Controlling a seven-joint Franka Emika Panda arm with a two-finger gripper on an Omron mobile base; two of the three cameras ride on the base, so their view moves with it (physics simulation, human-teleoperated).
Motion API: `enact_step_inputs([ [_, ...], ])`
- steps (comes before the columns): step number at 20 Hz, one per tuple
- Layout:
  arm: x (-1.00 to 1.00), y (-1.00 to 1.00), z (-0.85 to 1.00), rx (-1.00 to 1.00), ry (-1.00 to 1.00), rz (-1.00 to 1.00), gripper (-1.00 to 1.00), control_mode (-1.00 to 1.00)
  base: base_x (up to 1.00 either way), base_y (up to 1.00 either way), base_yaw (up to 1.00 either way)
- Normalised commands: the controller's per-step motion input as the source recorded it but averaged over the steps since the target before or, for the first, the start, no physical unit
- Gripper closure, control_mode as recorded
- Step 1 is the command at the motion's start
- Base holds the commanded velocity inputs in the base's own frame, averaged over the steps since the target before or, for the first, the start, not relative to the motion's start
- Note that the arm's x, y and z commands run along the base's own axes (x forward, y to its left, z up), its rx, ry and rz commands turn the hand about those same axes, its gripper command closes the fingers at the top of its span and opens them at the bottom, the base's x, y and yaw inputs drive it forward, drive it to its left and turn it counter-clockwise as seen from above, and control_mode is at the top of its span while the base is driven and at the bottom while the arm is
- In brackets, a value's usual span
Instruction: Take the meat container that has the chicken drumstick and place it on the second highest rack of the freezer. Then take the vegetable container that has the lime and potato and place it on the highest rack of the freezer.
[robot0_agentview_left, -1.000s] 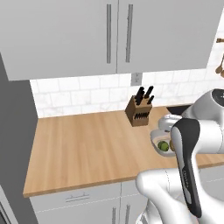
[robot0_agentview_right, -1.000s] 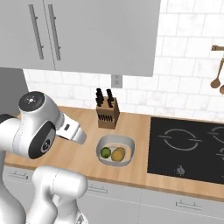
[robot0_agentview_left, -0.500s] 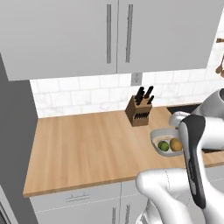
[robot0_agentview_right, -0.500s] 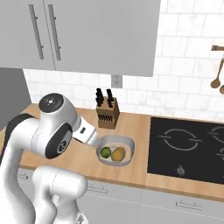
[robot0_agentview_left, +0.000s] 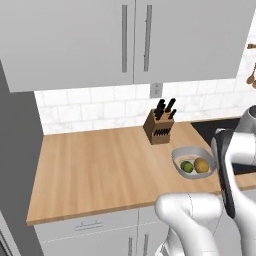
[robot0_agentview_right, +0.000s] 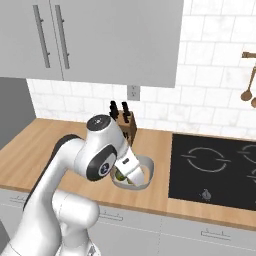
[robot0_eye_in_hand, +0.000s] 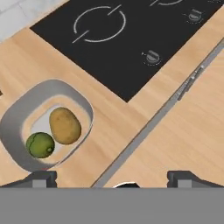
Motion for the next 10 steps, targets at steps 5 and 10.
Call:
enact_step_inputs([
  [5,0.31,-0.63,-0.47,0.16,0.1,-0.53,-1.0,-1.0,0.0,0.0,0.0],
  [10,0.38,-0.39,-0.04,0.45,0.0,-0.14,-1.0,-1.0,0.0,0.0,0.0],
])
